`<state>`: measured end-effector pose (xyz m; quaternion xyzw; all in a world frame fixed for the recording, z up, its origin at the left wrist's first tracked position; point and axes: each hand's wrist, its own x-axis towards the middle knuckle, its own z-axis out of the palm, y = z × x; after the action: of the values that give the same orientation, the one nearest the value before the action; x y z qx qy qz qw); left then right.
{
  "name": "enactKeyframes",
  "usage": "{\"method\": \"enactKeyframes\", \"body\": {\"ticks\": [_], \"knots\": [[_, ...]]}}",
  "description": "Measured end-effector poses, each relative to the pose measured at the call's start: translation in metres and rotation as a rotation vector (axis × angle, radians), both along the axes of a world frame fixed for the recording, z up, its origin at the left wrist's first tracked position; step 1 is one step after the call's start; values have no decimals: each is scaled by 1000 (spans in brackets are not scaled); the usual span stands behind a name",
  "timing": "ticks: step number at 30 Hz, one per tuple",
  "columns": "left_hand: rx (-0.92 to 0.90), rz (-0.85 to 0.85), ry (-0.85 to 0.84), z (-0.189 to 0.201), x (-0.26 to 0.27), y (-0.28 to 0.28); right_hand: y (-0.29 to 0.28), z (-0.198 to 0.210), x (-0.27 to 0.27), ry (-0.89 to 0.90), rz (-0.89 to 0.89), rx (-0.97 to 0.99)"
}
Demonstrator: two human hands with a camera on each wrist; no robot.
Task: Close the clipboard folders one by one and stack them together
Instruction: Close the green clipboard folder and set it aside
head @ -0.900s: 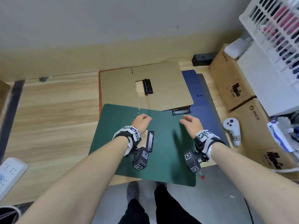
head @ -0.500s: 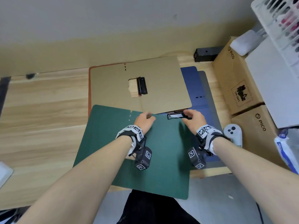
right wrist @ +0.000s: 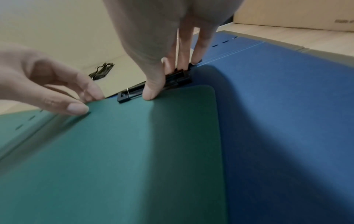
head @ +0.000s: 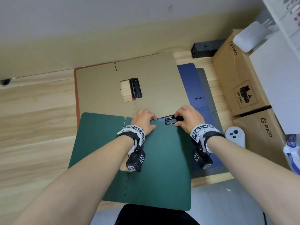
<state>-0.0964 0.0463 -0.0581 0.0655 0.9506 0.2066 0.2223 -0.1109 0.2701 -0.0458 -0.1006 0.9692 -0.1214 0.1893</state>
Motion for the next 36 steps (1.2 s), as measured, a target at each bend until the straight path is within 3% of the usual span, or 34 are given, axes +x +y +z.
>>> {"method": "enactKeyframes", "body": {"ticks": [11,36], "knots": [[-35,7,5,0,-3,4,-7,20,-2,67,393,250],[-31,36,-45,2,-5,6,-9,24,-9,17,379,313]]}}
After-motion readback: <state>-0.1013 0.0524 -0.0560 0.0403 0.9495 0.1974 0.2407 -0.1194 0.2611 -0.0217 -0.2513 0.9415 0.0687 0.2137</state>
